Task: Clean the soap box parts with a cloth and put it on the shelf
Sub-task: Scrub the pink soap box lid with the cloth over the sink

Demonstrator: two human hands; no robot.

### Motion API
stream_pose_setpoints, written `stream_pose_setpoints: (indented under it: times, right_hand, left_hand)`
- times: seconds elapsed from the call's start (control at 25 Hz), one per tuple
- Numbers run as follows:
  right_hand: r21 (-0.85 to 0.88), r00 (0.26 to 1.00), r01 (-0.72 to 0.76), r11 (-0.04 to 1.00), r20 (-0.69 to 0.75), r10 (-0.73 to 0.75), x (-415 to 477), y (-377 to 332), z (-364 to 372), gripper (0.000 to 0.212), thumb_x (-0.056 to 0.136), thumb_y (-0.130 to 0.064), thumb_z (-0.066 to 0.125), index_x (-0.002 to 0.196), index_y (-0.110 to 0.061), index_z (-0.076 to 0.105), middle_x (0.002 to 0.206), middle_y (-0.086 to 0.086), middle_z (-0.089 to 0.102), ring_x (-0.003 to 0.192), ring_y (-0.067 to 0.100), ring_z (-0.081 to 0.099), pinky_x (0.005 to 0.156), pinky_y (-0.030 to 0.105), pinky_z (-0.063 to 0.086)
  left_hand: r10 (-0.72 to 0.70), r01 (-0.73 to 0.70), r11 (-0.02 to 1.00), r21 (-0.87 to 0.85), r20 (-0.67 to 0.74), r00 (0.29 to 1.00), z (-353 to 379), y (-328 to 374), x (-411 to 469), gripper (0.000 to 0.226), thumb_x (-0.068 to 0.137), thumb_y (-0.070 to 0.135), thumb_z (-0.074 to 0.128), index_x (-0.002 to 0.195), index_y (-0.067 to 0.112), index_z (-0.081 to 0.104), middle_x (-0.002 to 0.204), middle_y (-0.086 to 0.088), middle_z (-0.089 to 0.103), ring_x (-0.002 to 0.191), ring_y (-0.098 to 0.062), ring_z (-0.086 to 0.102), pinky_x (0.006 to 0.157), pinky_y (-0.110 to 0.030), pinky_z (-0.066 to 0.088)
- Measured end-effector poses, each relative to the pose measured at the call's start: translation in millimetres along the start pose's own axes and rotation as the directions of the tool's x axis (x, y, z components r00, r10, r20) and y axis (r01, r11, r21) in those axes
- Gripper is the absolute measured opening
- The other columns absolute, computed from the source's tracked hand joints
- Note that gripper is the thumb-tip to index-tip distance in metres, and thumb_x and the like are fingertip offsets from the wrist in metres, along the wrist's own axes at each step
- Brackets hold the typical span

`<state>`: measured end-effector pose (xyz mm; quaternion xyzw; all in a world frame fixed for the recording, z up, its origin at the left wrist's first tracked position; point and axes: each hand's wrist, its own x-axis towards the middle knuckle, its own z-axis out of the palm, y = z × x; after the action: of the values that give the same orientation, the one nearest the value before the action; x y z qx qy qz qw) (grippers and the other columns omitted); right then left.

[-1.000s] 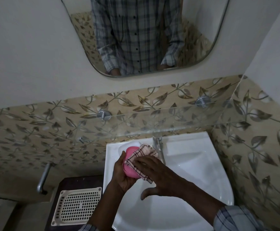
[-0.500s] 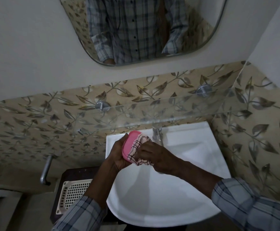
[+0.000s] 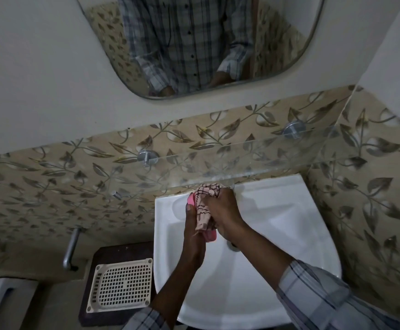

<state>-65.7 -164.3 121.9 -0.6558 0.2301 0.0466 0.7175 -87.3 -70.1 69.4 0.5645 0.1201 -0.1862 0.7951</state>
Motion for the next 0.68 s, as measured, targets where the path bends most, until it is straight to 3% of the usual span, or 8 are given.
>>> stream_pose_setpoints:
  times: [0.08, 0.12, 0.2, 0.28, 0.36, 0.44, 0.52, 0.68]
  right_hand:
    - [-0.229, 0.986, 0.168, 0.959, 0.051, -0.160, -5, 6, -2, 0.021, 0.088, -0.007, 0.062, 0.106, -0.008, 0.071, 0.101, 0.010, 0.075, 0.092, 0.023, 0.071, 0.081, 0.033, 0.060]
    - [-0.349, 0.930, 0.361, 0.864, 0.206, -0.306, -14, 16, -8, 0.028, 0.084, -0.003, 0.063, 0.110, -0.009, 0.070, 0.105, 0.008, 0.074, 0.096, 0.022, 0.070, 0.081, 0.027, 0.059]
    - [-0.396, 0.672, 0.733, 0.553, 0.546, -0.500, -28, 36, -34, 0.045, 0.075, 0.010, 0.061, 0.115, -0.010, 0.068, 0.110, 0.011, 0.070, 0.100, 0.026, 0.066, 0.086, 0.031, 0.056]
    - [-0.325, 0.357, 0.932, 0.161, 0.736, -0.576, -7, 36, -59, 0.052, 0.069, 0.020, 0.052, 0.111, -0.004, 0.071, 0.110, 0.017, 0.071, 0.100, 0.034, 0.067, 0.089, 0.041, 0.055]
    - [-0.340, 0.259, 0.940, -0.007, 0.729, -0.634, 9, 20, -63, 0.050, 0.067, 0.024, 0.053, 0.106, 0.000, 0.074, 0.108, 0.020, 0.072, 0.100, 0.037, 0.069, 0.091, 0.047, 0.054]
    - [-0.398, 0.294, 0.917, 0.005, 0.670, -0.681, 9, 22, -52, 0.044, 0.070, 0.020, 0.054, 0.104, 0.001, 0.074, 0.105, 0.020, 0.072, 0.098, 0.036, 0.069, 0.092, 0.047, 0.055]
    - [-0.462, 0.436, 0.874, 0.151, 0.609, -0.662, -9, 42, -39, 0.043, 0.073, 0.010, 0.052, 0.110, -0.001, 0.071, 0.109, 0.016, 0.071, 0.102, 0.033, 0.067, 0.096, 0.039, 0.053]
    - [-0.318, 0.898, 0.422, 0.849, 0.275, -0.344, -35, 32, -8, 0.017, 0.088, -0.013, 0.060, 0.103, -0.009, 0.069, 0.095, 0.008, 0.073, 0.084, 0.019, 0.071, 0.068, 0.029, 0.058]
  left_hand:
    - [-0.047, 0.045, 0.998, -0.053, -0.023, 0.999, -5, 7, 3, 0.063, 0.101, 0.056, 0.030, 0.130, 0.010, 0.062, 0.119, -0.014, 0.073, 0.105, -0.022, 0.072, 0.081, -0.034, 0.058]
    - [-0.112, 0.107, 0.990, -0.089, -0.049, 0.993, -9, 15, 8, 0.067, 0.100, 0.058, 0.032, 0.129, 0.005, 0.062, 0.112, -0.017, 0.074, 0.099, -0.026, 0.073, 0.078, -0.036, 0.058]
    - [-0.248, 0.242, 0.960, -0.137, -0.030, 0.968, -19, 31, 13, 0.073, 0.098, 0.060, 0.036, 0.132, -0.002, 0.057, 0.115, -0.026, 0.069, 0.104, -0.036, 0.067, 0.086, -0.045, 0.055]
    - [-0.343, 0.353, 0.924, -0.150, 0.087, 0.935, -28, 47, 15, 0.070, 0.097, 0.057, 0.040, 0.129, -0.003, 0.058, 0.123, -0.030, 0.065, 0.108, -0.041, 0.066, 0.091, -0.050, 0.055]
    - [-0.363, 0.384, 0.910, -0.154, 0.147, 0.920, -31, 59, 18, 0.063, 0.094, 0.052, 0.045, 0.121, -0.003, 0.063, 0.115, -0.029, 0.070, 0.096, -0.039, 0.072, 0.082, -0.049, 0.060]
    - [-0.342, 0.358, 0.919, -0.165, 0.117, 0.932, -32, 65, 22, 0.062, 0.094, 0.052, 0.045, 0.119, -0.001, 0.065, 0.110, -0.028, 0.071, 0.092, -0.037, 0.073, 0.080, -0.047, 0.061]
    - [-0.259, 0.260, 0.952, -0.164, 0.026, 0.966, -31, 57, 22, 0.066, 0.092, 0.058, 0.046, 0.120, 0.001, 0.064, 0.105, -0.026, 0.073, 0.091, -0.036, 0.072, 0.082, -0.047, 0.058]
    - [0.008, 0.001, 0.994, 0.105, -0.079, 0.997, -25, 20, 4, 0.077, 0.070, 0.081, 0.057, 0.097, 0.011, 0.078, 0.079, -0.012, 0.076, 0.071, -0.021, 0.072, 0.059, -0.030, 0.057]
